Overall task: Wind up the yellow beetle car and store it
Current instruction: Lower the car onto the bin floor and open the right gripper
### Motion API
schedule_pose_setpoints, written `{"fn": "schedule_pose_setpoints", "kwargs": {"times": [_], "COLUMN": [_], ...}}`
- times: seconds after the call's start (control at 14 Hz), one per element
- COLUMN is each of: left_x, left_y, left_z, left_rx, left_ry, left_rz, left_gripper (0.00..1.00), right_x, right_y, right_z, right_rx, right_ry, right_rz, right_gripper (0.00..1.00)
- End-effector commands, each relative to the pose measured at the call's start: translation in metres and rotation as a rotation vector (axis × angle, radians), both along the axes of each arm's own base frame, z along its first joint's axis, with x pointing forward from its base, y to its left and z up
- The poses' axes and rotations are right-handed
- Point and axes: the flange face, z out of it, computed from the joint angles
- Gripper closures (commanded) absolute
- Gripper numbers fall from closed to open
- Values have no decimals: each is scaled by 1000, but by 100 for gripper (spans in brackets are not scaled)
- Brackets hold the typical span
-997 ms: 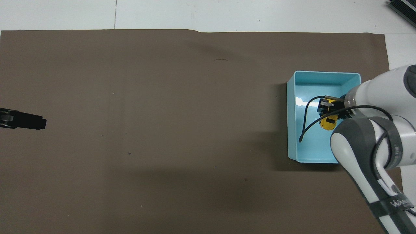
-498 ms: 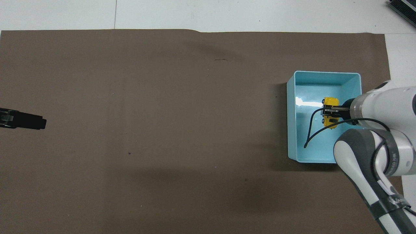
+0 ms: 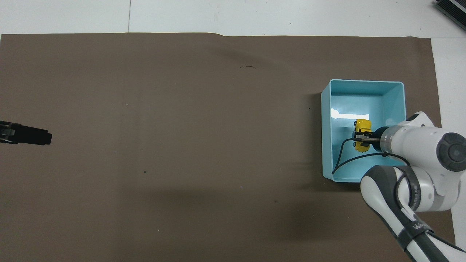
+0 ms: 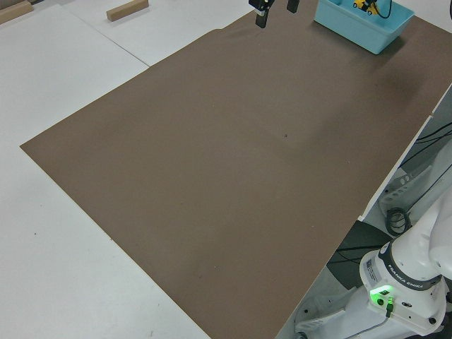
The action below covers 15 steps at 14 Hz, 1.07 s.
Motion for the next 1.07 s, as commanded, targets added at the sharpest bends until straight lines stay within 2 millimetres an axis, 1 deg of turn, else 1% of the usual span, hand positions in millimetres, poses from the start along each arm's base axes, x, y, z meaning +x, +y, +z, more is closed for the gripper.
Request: {"fn": "schedule_pose_setpoints", "kwargs": {"times": [0.0,0.21,0.36,0.57,0.78,0.85,0.93,1.0], "left_x": [-5,-5,-5,-5,-5,-5,-5,-5], "left_y": [3,3,3,3,3,3,3,3], "left_z": [3,3,3,3,2,3,3,3], "left_rx": [-10,-10,-10,-10,-10,-10,-10,-10], "left_ry": [9,9,9,9,10,9,9,9], "left_rz": [14,14,14,14,14,14,14,14], "left_gripper": [0,0,0,0,0,0,0,0], "right_x": [-7,-11,-12,-12,-12,-12,-11,-9], "right_y": [-4,-4,-8,-9,-8,-8,-8,-5], "right_z": [-10,-23,-25,-30,-30,-31,-33,-33], "right_rx": [12,7,7,8,9,9,10,11], "right_ry": [-19,-15,-12,-1,-1,2,8,12], "right_rz": [18,53,47,47,47,47,48,50], "right_gripper": [100,100,100,100,100,91,68,48]}}
